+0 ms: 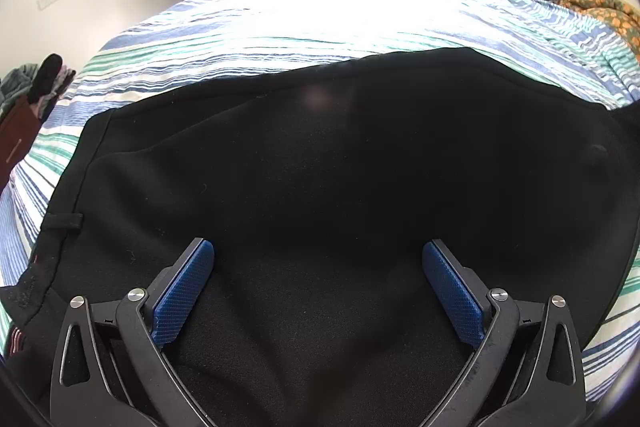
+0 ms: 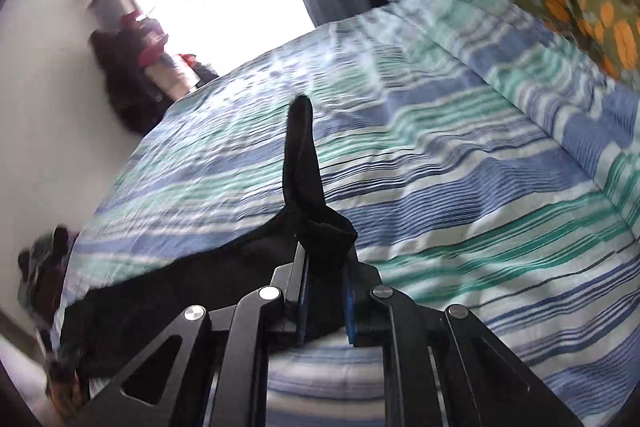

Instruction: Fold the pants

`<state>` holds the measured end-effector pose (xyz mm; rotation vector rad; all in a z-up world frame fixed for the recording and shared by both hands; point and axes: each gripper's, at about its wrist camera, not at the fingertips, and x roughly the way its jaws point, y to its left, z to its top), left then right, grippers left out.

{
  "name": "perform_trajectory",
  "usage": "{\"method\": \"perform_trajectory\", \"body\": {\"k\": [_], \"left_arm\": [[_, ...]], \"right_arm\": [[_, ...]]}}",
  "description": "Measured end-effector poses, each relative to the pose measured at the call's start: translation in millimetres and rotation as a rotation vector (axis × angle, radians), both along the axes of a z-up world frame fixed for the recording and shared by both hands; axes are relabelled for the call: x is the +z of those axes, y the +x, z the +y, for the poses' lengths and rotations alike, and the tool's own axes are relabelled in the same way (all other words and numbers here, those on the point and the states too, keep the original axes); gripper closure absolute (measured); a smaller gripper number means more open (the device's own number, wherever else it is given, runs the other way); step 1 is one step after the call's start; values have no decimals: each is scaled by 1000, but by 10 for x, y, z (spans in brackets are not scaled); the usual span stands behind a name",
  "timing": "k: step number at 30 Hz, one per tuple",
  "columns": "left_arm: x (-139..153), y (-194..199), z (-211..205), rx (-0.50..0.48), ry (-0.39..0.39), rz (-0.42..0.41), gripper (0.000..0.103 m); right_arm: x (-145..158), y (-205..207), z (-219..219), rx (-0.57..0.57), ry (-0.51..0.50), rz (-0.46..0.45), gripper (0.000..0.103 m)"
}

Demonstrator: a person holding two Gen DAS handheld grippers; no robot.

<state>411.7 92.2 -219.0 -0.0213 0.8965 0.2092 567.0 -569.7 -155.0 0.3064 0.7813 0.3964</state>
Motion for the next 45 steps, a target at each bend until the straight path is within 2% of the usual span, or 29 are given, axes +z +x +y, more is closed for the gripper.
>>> {"method": "perform_trajectory", "body": {"k": [3,6,7,10,12,13,14,15,16,17,21,23,25,26,28,31,34,37,45], "left_arm": [[1,3,2,0,1,0,1],[-2,4,2,1,6,1,1],[-1,8,2,1,7,2,1],[-1,20,-7,2,12,4,1],[-4,28,-23,3,15,5,1],[-4,32,-24,3,16,5,1],[-7,35,-31,4,17,5,1],[-7,39,-32,4,17,5,1],[-8,38,-32,4,17,5,1],[-9,36,-32,4,17,5,1],[6,59,-32,7,18,21,1],[75,92,-33,24,16,74,0],[203,53,-37,34,-34,148,1],[298,-23,-46,30,-73,160,1],[504,-227,-74,1,-142,140,1],[741,-588,-110,-12,-186,118,1],[838,-932,-126,-13,-204,111,1],[861,-1134,-151,-8,-169,124,1],[941,-1320,-108,5,-124,142,1]], "right_arm": [[188,-743,128,130,-66,-22,91],[78,-1490,3,140,-139,40,92],[-43,-1672,-108,105,-171,85,100],[-420,-2108,-613,-115,-209,250,99],[-559,-2320,-862,-252,-268,328,92],[-558,-2436,-930,-295,-280,337,83],[-527,-2514,-963,-318,-266,331,66],[-469,-2595,-961,-330,-241,314,57],[-391,-2674,-908,-340,-225,288,39],[-318,-2742,-817,-344,-221,266,27],[-115,-2893,-145,-240,-188,226,26],[-92,-2902,278,-163,-137,217,26],[-92,-2876,721,-63,-105,220,26],[-83,-2890,930,-19,-106,211,26],[-62,-2899,1316,55,-128,181,26],[-78,-2918,1687,113,-127,175,26],[-92,-2914,1847,108,-100,185,26],[-77,-2924,1904,81,-92,191,26],[41,-2990,1892,6,-45,203,26]]}}
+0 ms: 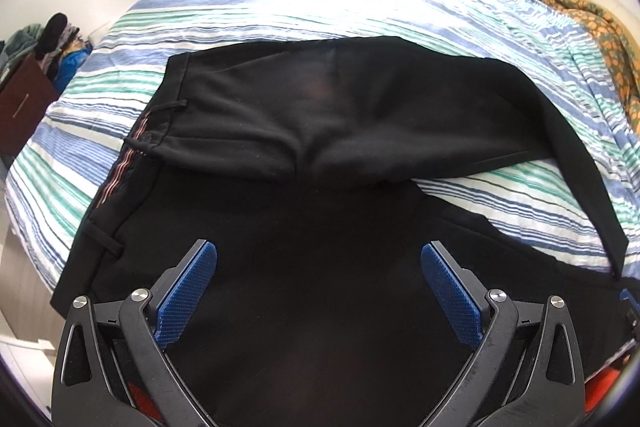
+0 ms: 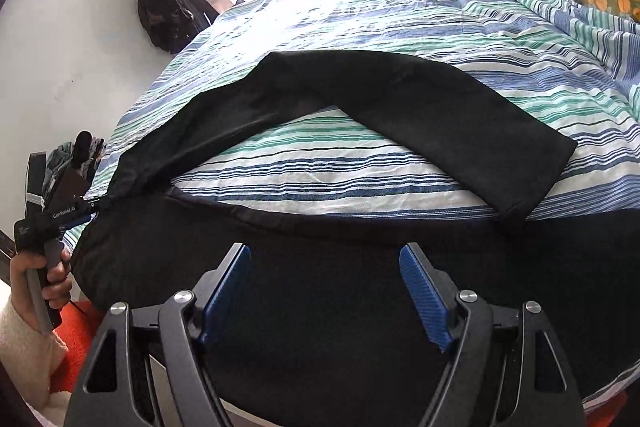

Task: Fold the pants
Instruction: 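Fold the held trouser leg over the trousers toward the left gripper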

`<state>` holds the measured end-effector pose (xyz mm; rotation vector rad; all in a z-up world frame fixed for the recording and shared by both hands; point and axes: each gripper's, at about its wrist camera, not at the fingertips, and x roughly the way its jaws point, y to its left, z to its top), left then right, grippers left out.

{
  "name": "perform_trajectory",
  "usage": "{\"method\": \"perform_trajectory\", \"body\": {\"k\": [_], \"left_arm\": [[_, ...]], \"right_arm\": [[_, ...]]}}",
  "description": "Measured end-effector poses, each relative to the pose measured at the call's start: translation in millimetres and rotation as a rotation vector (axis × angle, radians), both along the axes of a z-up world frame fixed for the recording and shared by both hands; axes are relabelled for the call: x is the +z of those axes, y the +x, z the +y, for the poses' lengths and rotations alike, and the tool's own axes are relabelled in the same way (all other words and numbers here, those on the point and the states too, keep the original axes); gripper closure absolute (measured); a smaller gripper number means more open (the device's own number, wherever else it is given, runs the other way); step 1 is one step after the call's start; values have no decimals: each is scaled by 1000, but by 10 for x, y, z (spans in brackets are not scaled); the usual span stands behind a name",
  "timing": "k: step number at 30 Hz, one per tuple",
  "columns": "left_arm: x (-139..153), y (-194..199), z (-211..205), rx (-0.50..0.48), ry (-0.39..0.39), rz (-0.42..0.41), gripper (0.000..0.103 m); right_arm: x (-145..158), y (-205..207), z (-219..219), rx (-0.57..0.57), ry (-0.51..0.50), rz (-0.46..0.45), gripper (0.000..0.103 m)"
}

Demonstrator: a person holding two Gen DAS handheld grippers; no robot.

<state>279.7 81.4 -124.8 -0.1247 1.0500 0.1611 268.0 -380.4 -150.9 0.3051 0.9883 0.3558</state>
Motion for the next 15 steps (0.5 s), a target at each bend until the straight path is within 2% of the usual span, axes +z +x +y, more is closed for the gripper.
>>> {"method": "perform_trajectory", "body": {"k": [3,6,10,11,13,15], "left_arm": [[-12,-13,1,0,18,3,1],[-147,-17,1,-10,24,0,1],[-643,-24,9,-30,-2,77,1],[-741,-56,-2,-32,13,70,0],[-756,-139,-68,-51,65,-2,0],[-762,-146,-98,-54,83,-10,0]], "right_arm": [[11,-37,29,-5,1,4,26],[-6,-23,-5,-32,63,13,26],[-84,117,-203,-157,287,31,22],[-122,170,-266,-200,346,34,20],[-257,311,-389,-284,482,53,18],[-498,492,-494,-363,602,116,15]]}}
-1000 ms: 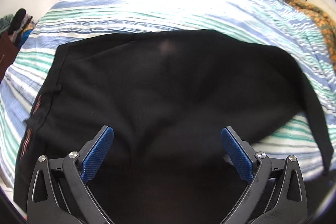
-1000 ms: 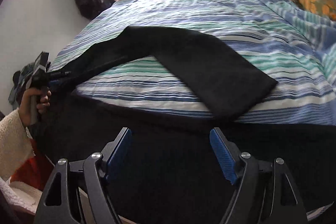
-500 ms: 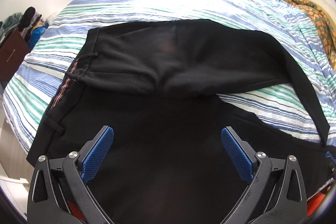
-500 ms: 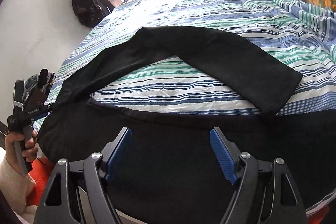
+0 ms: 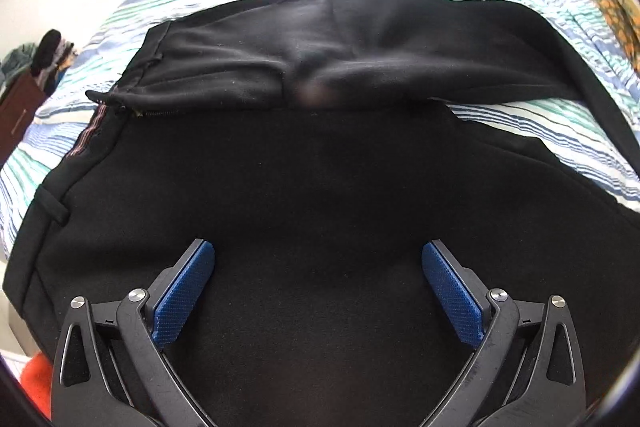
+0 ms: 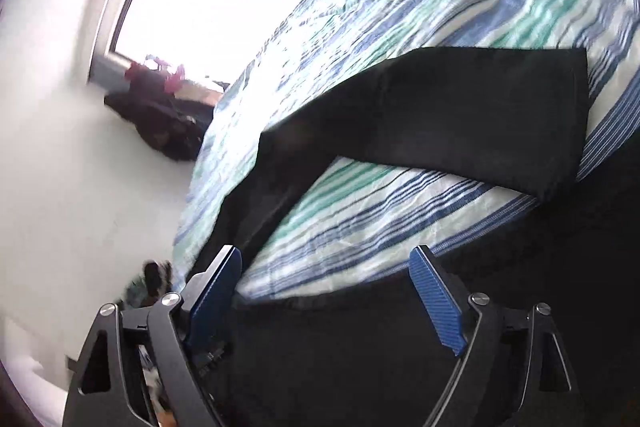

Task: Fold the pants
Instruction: 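Fold the held trouser leg over the trousers toward the left gripper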

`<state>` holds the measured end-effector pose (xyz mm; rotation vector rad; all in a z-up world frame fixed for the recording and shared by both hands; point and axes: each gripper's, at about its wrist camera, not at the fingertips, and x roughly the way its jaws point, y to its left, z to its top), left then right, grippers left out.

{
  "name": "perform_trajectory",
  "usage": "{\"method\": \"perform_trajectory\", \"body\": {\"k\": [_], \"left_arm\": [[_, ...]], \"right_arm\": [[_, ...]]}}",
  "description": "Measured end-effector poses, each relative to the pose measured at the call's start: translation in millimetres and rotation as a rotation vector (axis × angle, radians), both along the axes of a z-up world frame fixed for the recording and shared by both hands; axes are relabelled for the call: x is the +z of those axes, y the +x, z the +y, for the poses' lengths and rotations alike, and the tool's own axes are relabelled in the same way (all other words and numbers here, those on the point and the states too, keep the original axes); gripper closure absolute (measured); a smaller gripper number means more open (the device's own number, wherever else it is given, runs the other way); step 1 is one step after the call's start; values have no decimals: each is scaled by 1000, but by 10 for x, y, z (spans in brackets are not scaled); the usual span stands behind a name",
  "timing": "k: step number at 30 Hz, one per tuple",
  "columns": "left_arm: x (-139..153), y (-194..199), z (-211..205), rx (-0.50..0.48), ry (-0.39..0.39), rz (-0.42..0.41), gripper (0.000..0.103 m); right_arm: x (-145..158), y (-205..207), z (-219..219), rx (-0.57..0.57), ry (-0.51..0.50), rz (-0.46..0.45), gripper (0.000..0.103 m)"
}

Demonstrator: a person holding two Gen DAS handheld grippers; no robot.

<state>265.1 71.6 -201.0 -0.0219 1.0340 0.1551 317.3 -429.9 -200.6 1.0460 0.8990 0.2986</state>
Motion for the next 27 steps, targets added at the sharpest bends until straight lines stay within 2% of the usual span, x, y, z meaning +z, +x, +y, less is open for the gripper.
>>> {"method": "perform_trajectory", "body": {"k": [2,4,7,10,12,13,14,16,18,21,23,26,27], "left_arm": [[2,14,15,7,-12,-1,0],[5,9,18,8,-10,-5,0],[-1,-20,9,5,-1,-20,0],[-5,-51,1,5,9,-31,0],[-16,-48,-38,8,18,-32,0],[-15,-43,-44,8,20,-28,0],[-6,-28,-46,8,17,-19,0],[62,24,-14,1,-12,27,1],[189,156,58,-32,-106,68,1],[538,319,162,-48,-341,17,1],[730,574,139,-73,-493,2,1],[814,1068,56,-89,-702,25,1],[805,1218,21,-86,-741,34,1]], "right_arm": [[-295,150,-121,-98,77,89,15],[-485,197,-266,-236,121,132,17],[-494,166,-388,-399,146,128,18],[-451,117,-413,-474,89,151,24],[-447,183,-481,-474,17,185,40],[-428,214,-513,-462,-53,214,64],[-402,240,-549,-451,-129,240,98],[-291,226,-662,-430,-177,217,99],[-14,152,-796,-371,-206,122,99],[563,17,-863,-239,-306,-47,99],[910,-117,-898,-164,-359,-139,99],[1288,-327,-927,-92,-383,-242,99],[1380,-407,-927,-72,-386,-268,99]]}}
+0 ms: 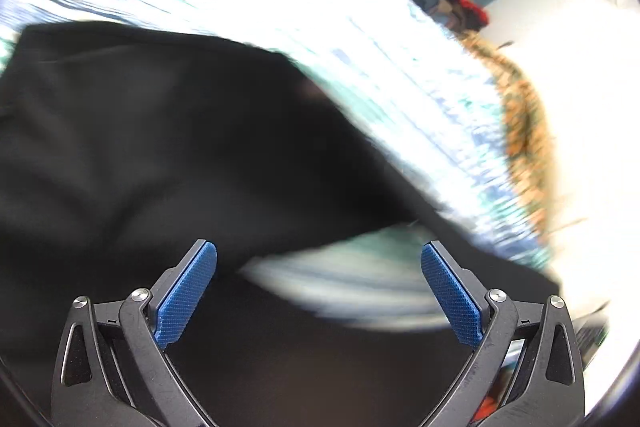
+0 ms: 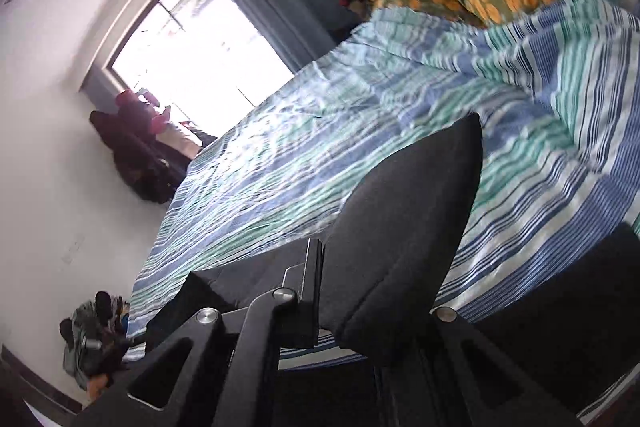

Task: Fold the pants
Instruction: 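Fold the held trouser leg over the trousers toward the left gripper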

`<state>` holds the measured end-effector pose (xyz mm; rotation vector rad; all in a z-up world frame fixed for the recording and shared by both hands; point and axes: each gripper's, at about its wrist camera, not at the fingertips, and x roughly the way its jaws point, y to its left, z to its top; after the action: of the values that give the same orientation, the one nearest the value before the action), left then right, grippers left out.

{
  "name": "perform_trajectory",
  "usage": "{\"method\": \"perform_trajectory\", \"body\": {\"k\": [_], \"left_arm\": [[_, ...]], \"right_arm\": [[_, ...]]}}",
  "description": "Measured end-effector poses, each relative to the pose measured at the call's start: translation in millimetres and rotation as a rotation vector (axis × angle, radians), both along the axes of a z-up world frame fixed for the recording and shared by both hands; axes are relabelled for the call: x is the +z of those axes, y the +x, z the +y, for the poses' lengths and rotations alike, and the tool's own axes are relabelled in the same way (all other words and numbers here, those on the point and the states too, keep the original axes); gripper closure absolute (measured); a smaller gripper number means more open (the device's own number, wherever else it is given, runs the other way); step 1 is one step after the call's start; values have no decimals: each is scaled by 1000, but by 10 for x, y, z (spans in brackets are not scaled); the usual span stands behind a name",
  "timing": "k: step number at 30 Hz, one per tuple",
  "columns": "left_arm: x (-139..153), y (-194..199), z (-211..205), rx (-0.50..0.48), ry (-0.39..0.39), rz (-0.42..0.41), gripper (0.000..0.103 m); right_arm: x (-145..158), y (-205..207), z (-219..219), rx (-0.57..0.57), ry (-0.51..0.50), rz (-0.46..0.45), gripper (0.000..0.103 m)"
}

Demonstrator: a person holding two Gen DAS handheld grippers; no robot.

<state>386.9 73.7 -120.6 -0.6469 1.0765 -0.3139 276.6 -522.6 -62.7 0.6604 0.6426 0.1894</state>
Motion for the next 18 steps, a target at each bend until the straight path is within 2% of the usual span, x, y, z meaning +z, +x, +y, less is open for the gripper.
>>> {"method": "perform_trajectory", "body": {"k": [3,6,7,8,9,10,12,15,17,18], "left_arm": [[-83,398,-98,11,-43,33,1],[-212,597,-131,38,-22,101,2],[-232,610,-126,50,-2,114,9],[-235,599,-118,55,13,117,24],[-243,590,-116,46,28,128,79],[-261,575,-109,45,65,163,99],[-190,499,-51,74,44,147,100],[310,222,-57,74,82,23,100],[726,-145,-46,55,138,-108,98],[832,-356,-28,44,169,-153,97]], "right_arm": [[232,-276,-1,66,-27,-60,99],[357,-625,-48,119,-39,-110,99],[388,-728,-72,133,-42,-121,99],[392,-813,-106,150,-33,-126,99],[373,-876,-155,173,-20,-125,99],[317,-900,-196,193,-19,-115,99],[114,-815,-260,218,-54,-46,99],[-217,-508,-400,205,-132,62,99],[-203,-396,-535,181,-139,60,99],[-150,-396,-606,178,-119,37,99]]}}
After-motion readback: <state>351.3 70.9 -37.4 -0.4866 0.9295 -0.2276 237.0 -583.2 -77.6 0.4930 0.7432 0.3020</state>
